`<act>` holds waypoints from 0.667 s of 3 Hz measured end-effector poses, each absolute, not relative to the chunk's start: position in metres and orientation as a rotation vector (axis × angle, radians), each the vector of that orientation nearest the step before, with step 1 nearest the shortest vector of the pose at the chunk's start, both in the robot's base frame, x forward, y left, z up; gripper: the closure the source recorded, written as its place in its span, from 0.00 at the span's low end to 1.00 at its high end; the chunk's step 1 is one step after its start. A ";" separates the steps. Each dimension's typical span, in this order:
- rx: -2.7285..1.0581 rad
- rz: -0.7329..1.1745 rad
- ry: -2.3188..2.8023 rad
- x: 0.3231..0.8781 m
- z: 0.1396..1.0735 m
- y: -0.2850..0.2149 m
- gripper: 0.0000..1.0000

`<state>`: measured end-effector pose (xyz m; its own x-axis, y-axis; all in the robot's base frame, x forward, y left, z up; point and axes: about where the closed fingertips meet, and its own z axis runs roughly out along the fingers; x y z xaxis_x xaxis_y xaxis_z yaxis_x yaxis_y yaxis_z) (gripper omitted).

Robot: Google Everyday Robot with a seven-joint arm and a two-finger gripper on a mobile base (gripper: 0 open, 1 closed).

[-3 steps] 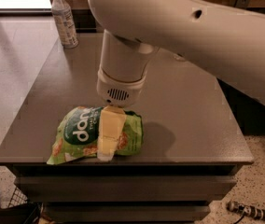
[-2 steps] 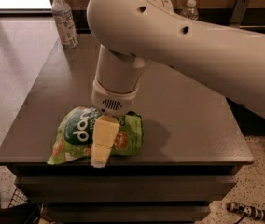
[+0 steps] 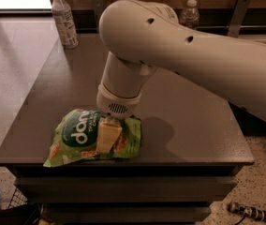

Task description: Move green rice chip bag near blue plastic bottle

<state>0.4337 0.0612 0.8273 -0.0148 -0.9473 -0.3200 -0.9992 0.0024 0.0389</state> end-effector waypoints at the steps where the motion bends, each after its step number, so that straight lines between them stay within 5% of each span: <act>1: -2.053 0.375 2.067 0.433 0.828 0.061 0.79; 2: -2.054 0.373 2.067 0.432 0.828 0.061 0.99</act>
Offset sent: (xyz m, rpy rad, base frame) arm -0.0007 0.0001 0.0004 -0.0007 -0.0018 0.0009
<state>0.4322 0.0615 0.8284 -0.0117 -0.9479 -0.3184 -0.9994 0.0006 0.0350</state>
